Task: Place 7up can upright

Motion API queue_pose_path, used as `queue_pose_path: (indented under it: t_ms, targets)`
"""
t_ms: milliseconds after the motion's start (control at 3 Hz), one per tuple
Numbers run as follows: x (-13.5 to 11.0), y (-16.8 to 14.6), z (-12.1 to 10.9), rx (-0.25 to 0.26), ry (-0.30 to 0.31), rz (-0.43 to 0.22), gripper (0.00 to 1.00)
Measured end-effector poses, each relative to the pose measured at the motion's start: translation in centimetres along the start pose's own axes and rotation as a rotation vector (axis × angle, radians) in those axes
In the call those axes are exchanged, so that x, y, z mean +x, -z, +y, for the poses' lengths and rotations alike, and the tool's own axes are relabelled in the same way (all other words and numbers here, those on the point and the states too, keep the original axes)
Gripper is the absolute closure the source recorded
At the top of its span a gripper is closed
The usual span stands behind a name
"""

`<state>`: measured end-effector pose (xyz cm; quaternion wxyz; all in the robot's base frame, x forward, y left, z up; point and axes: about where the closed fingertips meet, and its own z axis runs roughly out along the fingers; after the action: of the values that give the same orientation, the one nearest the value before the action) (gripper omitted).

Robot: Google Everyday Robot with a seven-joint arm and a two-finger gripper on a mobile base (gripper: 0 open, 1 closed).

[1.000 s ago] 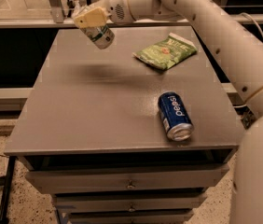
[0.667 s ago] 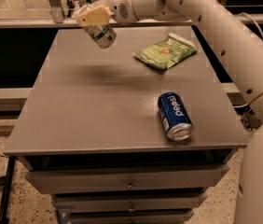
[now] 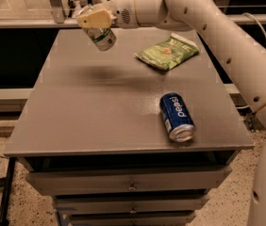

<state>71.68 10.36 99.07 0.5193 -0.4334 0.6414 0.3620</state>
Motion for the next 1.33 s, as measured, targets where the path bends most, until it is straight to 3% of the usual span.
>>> queue_pose_path:
  t_ms: [667, 1333]
  targets:
    - [1.6, 2.1, -0.2, 0.01, -0.065, -0.21, 1.0]
    - [4.5, 3.7, -1.5, -0.028, -0.128, -0.289, 1.0]
